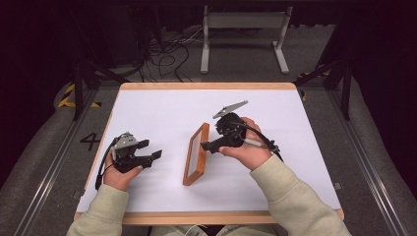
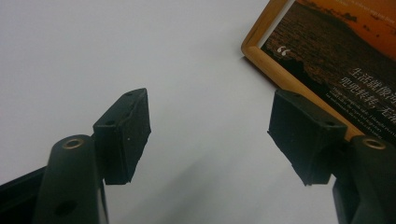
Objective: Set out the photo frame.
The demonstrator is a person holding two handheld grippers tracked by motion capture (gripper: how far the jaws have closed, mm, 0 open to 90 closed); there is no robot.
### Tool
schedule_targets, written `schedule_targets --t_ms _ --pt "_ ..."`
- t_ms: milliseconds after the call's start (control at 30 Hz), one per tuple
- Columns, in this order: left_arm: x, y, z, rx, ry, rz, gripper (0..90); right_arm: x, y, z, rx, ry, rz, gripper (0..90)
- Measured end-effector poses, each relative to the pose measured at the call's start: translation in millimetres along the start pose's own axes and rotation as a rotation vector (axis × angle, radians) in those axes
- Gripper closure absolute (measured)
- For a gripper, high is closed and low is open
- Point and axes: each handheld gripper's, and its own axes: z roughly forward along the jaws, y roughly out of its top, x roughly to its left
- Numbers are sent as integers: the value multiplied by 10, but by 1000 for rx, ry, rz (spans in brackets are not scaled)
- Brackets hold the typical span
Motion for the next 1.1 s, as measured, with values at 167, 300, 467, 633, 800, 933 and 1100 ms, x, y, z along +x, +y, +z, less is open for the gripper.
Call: schedule_targets --t_ms 167,300,467,633,800,933,1100 --pt "-2 -2 -3 2 -1 -1 298 35 8 115 32 11 33 190" --pt "3 -3 -1 3 -1 2 298 54 10 206 51 26 62 188" --pt "0 -5 -3 1 -3 -1 298 76 7 348 100 38 98 185" --pt "0 -6 -3 3 -3 -1 297 104 -2 470 140 48 127 187" --pt "7 -7 4 2 0 11 297 121 -7 550 169 52 151 218" --pt "-11 -12 7 4 -6 -6 297 133 -18 610 204 61 178 298" --pt "-7 -11 5 6 -6 -3 297 145 -30 645 223 76 234 334"
